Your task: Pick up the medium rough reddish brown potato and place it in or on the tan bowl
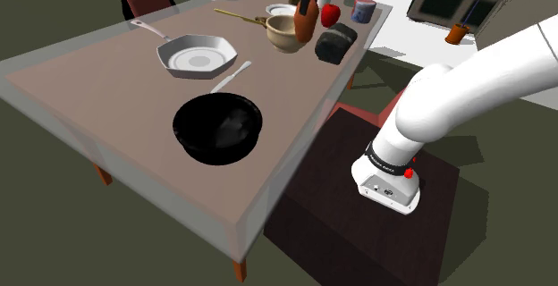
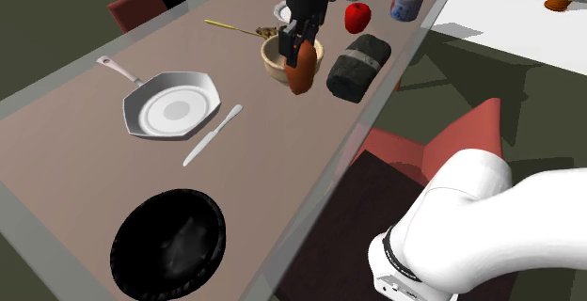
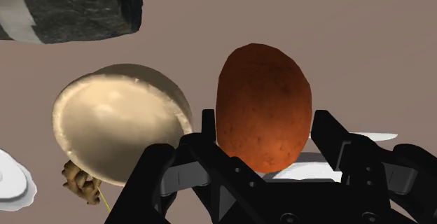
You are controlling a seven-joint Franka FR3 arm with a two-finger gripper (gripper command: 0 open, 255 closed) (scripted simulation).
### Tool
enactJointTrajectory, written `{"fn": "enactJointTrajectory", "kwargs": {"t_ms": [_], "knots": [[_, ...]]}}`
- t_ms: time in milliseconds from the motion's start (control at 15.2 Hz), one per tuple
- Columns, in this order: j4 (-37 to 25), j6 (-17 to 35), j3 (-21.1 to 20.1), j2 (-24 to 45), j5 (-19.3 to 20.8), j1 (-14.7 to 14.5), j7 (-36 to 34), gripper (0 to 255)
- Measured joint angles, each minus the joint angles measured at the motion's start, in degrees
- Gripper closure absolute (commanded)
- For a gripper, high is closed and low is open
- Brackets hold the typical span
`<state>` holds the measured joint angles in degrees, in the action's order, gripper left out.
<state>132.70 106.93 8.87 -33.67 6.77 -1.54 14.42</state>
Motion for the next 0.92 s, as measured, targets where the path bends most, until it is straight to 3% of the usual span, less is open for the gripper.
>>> {"fn": "enactJointTrajectory", "kwargs": {"t_ms": [462,924], "knots": [[-11.6,1.6,6.5,12.7,-0.5,0.9,7.9,255],[-24.6,1.3,11.8,25.5,-4.2,1.8,15.6,255]]}}
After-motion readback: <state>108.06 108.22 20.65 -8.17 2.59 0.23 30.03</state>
